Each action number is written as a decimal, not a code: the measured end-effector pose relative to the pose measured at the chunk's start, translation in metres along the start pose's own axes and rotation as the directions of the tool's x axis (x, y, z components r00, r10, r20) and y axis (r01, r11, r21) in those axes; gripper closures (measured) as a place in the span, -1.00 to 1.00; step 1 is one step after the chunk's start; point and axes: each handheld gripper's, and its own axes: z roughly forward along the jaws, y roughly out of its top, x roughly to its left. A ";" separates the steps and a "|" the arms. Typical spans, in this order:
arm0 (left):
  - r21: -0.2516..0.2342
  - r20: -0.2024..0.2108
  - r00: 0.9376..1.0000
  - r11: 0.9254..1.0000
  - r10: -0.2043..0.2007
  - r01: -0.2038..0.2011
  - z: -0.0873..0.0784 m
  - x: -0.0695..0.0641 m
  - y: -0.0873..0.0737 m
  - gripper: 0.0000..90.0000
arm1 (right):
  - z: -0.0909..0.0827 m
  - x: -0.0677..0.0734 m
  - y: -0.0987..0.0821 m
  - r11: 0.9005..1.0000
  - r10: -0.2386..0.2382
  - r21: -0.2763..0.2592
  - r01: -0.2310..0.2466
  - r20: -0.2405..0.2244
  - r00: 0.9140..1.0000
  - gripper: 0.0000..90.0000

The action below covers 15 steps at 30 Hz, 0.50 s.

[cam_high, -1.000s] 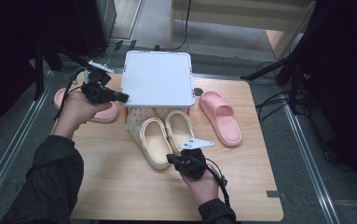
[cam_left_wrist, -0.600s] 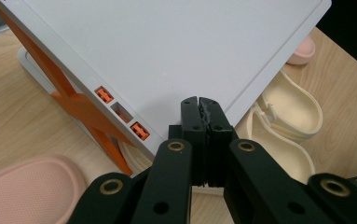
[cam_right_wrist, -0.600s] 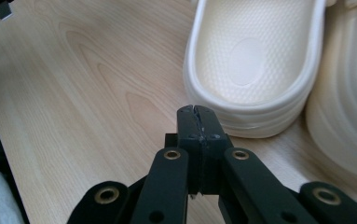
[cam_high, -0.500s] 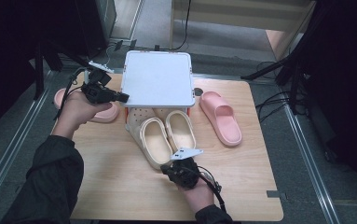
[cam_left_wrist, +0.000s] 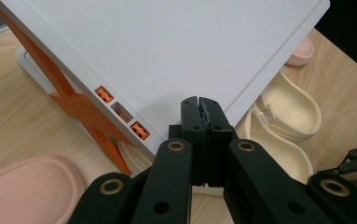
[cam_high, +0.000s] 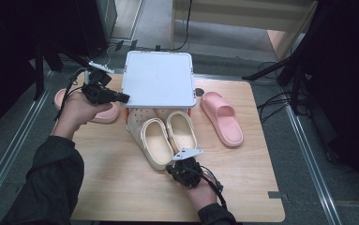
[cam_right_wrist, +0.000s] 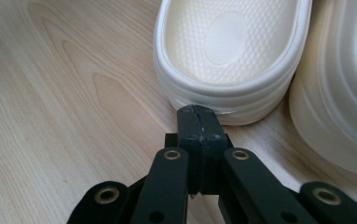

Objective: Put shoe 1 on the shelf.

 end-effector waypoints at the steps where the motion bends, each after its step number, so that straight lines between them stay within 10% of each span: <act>1: 0.000 0.000 1.000 1.000 0.000 0.000 0.000 0.000 0.000 0.99 | 0.000 0.000 0.000 1.000 0.000 0.000 0.000 0.003 1.000 1.00; 15: 0.005 0.004 1.000 1.000 0.005 -0.005 0.000 -0.001 0.000 0.99 | 0.019 0.020 0.022 0.999 -0.034 -0.025 0.034 -0.012 0.999 1.00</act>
